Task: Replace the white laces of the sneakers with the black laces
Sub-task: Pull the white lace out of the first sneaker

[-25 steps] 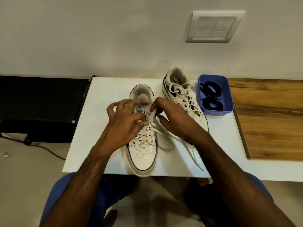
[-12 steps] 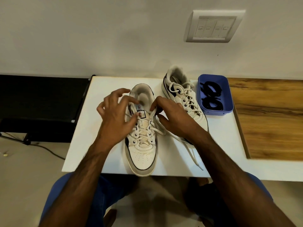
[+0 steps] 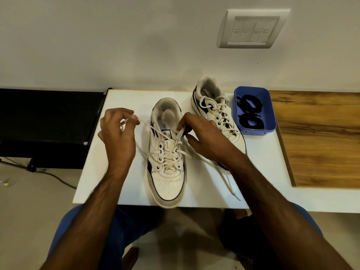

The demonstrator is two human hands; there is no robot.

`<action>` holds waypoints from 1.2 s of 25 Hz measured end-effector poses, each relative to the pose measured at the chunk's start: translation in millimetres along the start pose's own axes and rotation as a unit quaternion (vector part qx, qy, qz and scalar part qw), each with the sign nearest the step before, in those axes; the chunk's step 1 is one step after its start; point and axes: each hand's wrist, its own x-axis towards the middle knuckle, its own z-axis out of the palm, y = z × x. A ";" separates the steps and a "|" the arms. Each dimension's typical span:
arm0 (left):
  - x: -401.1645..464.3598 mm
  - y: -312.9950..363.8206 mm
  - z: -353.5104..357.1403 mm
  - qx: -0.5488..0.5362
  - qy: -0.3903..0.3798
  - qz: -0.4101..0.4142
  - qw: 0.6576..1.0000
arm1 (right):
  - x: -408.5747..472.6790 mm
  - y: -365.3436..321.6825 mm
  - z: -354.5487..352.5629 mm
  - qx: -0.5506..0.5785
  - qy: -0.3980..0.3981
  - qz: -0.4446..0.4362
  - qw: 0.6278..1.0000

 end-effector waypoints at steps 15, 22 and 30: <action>-9.0 5.1 12.6 0.145 -0.124 0.173 0.966 | 0.5 0.4 0.7 0.007 0.000 0.002 1.000; 9.7 -8.2 -17.2 0.205 -0.047 -0.089 0.974 | -0.1 -1.5 1.0 0.010 -0.001 0.001 1.000; -0.3 -8.2 -0.5 0.196 -0.139 -0.071 0.968 | -4.2 -15.6 2.9 -0.030 0.032 -0.039 0.998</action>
